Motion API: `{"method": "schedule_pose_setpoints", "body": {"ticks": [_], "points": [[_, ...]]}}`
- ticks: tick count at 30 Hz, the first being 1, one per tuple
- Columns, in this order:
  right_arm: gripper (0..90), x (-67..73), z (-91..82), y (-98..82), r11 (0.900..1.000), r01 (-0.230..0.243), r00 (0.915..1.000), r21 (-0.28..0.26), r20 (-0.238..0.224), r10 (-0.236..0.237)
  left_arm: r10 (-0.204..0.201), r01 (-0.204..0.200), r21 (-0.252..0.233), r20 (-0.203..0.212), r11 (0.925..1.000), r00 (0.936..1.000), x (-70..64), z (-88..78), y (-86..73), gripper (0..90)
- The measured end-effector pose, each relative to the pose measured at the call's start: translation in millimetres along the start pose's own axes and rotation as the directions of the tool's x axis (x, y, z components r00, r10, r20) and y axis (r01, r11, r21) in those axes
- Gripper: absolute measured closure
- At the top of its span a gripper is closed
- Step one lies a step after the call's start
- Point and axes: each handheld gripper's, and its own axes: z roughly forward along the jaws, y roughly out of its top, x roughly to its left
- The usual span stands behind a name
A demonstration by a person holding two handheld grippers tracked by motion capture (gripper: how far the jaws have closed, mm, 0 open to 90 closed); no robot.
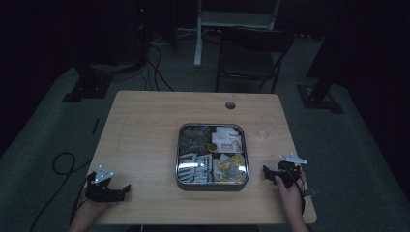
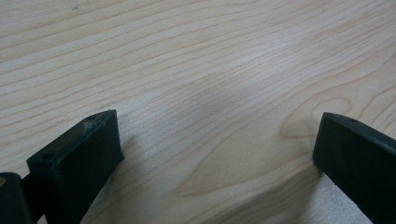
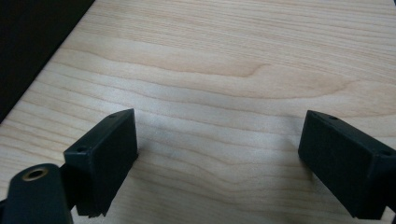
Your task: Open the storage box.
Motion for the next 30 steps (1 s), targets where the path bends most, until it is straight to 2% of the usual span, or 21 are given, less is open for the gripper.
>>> {"method": "schedule_pose_setpoints", "body": {"ticks": [18,23,30], "points": [[11.3,-0.1,0.1,0.1,1.000,0.000,1.0000,0.000,0.000,0.000,0.021,-0.021,-0.004,0.015,0.9998,0.9997,1.2,-1.8,-0.2,5.3],[11.3,-0.1,0.1,0.1,1.000,0.000,1.0000,0.000,0.000,0.000,0.018,-0.018,0.007,0.023,0.9998,0.9996,-0.9,0.0,4.2,5.3],[11.3,-0.1,0.1,0.1,1.000,0.000,1.0000,0.000,0.000,0.000,0.021,-0.021,-0.008,0.035,0.9998,0.9992,-2.5,0.2,12.2,5.3]]}}
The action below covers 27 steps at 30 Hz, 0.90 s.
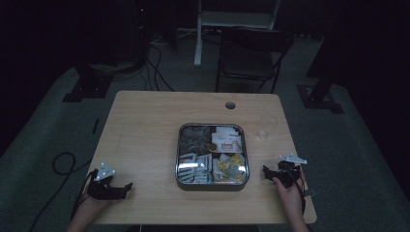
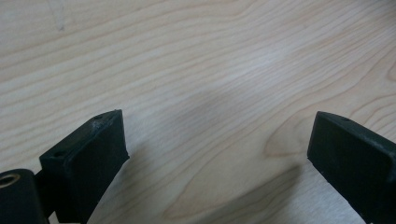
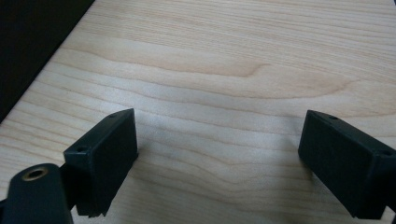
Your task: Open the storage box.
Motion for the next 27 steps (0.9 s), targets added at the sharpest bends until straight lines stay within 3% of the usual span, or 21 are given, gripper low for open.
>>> {"method": "schedule_pose_setpoints", "body": {"ticks": [10,27], "points": [[11.2,0.0,0.0,0.0,1.000,0.000,1.0000,0.000,0.000,0.000,0.010,-0.009,-0.027,0.036,0.9996,0.9993,-4.1,1.6,15.3,5.3],[11.3,-0.8,0.8,0.6,1.000,0.006,1.0000,-0.001,-0.005,-0.006,0.081,-0.078,-0.050,0.072,0.9957,0.9941,-22.1,8.0,50.3,5.4]]}}
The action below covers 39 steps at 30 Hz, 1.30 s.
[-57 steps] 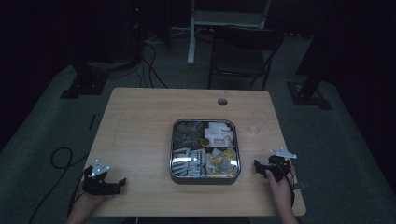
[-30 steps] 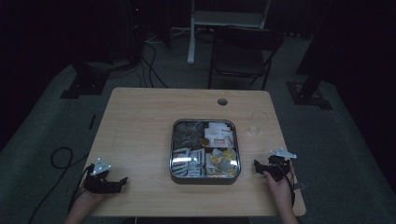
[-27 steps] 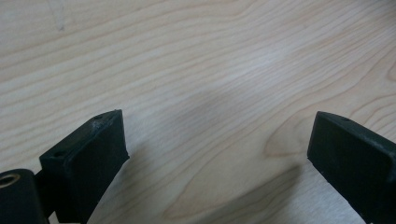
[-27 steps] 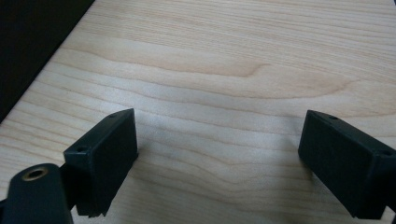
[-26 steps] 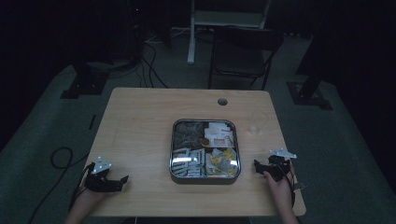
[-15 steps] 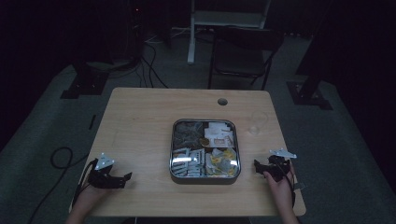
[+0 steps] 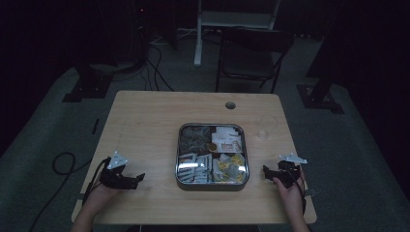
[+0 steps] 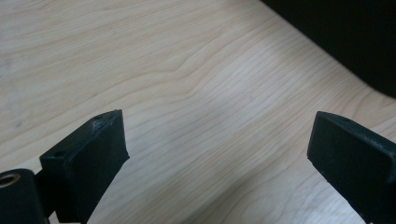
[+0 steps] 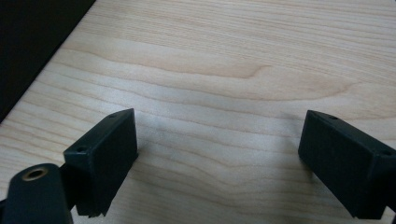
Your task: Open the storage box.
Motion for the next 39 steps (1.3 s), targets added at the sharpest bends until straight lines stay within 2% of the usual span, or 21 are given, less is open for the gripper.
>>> {"method": "schedule_pose_setpoints", "body": {"ticks": [1,3,4,11,19,21,22,27,28,35,36,39], "points": [[11.3,-0.1,0.0,0.0,1.000,0.001,1.0000,0.000,0.000,-0.001,0.007,-0.007,-0.002,0.013,1.0000,0.9999,-2.2,1.5,4.1,5.4],[11.3,-0.1,0.0,0.0,1.000,0.001,1.0000,0.000,0.000,-0.001,0.007,-0.007,-0.002,0.013,1.0000,0.9999,-2.2,1.5,4.1,5.4],[11.3,0.0,0.0,0.0,1.000,0.000,1.0000,0.000,0.000,0.000,0.025,-0.025,-0.005,0.020,0.9997,0.9995,-6.3,4.3,10.9,5.4],[11.3,0.0,0.0,0.0,1.000,0.000,1.0000,0.000,0.000,0.000,0.049,-0.048,-0.023,0.052,0.9986,0.9974,-11.9,7.1,25.6,5.4],[11.3,0.0,0.0,-0.1,1.000,0.001,1.0000,0.000,0.000,-0.001,0.091,-0.086,-0.054,0.092,0.9948,0.9916,-21.1,9.7,50.4,5.4],[11.3,0.1,0.0,0.0,1.000,-0.001,1.0000,0.000,0.000,0.001,0.097,-0.092,-0.056,0.090,0.9942,0.9912,-22.7,10.5,52.6,5.4],[11.3,0.0,0.0,-0.1,1.000,0.000,1.0000,0.000,0.000,0.000,0.110,-0.105,-0.056,0.102,0.9929,0.9886,-25.5,12.4,56.8,5.4],[11.3,0.0,0.0,-0.1,1.000,0.001,1.0000,0.000,0.000,-0.001,0.131,-0.124,-0.067,0.114,0.9900,0.9848,-31.2,17.1,65.3,5.4],[11.3,0.0,0.0,-0.1,1.000,0.000,1.0000,0.000,0.000,0.000,0.142,-0.134,-0.071,0.125,0.9884,0.9819,-34.2,18.8,69.8,5.4],[11.3,0.0,0.0,-0.1,1.000,0.000,1.0000,0.000,0.000,0.000,0.167,-0.154,-0.095,0.155,0.9835,0.9736,-45.1,24.7,83.7,5.4],[11.3,0.0,0.0,-0.1,1.000,0.000,1.0000,0.000,0.000,0.000,0.181,-0.167,-0.098,0.162,0.9812,0.9700,-49.3,27.3,88.1,5.4],[11.3,0.0,0.0,-0.1,1.000,-0.001,1.0000,0.000,0.000,0.001,0.191,-0.176,-0.100,0.176,0.9793,0.9656,-53.5,30.3,92.1,5.5]]}}
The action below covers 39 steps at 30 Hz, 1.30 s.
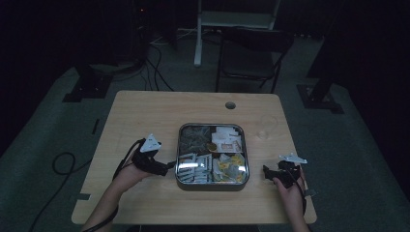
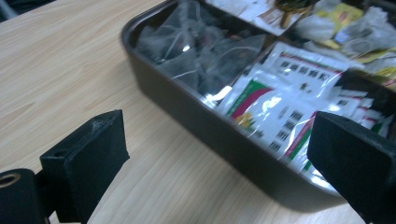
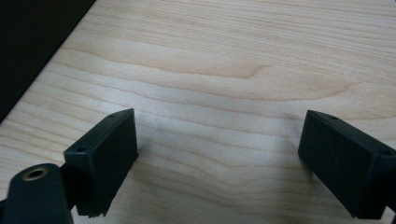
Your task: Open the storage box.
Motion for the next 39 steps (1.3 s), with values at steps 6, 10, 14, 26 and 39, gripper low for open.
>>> {"method": "schedule_pose_setpoints", "body": {"ticks": [6,10,14,26,39], "points": [[11.3,-0.1,0.0,0.0,1.000,-0.001,1.0000,0.000,0.002,0.001,0.020,-0.020,-0.009,0.029,0.9998,0.9994,-6.5,10.1,11.8,5.5],[11.3,-0.1,0.0,0.0,1.000,-0.001,1.0000,0.000,0.002,0.001,0.039,-0.038,-0.008,0.043,0.9992,0.9983,-11.8,16.1,18.5,5.5],[11.3,-0.1,0.0,0.0,1.000,-0.001,1.0000,0.000,0.002,0.001,0.050,-0.049,-0.017,0.063,0.9987,0.9968,-16.4,21.7,26.3,5.5],[11.3,-0.1,0.0,0.0,1.000,-0.001,1.0000,0.000,0.002,0.001,0.081,-0.080,-0.015,0.104,0.9967,0.9912,-27.6,42.5,42.3,6.7],[11.3,-0.1,0.0,0.0,1.000,-0.001,1.0000,0.000,0.002,0.001,0.088,-0.087,-0.015,0.147,0.9961,0.9851,-35.8,66.7,58.7,6.7]]}}
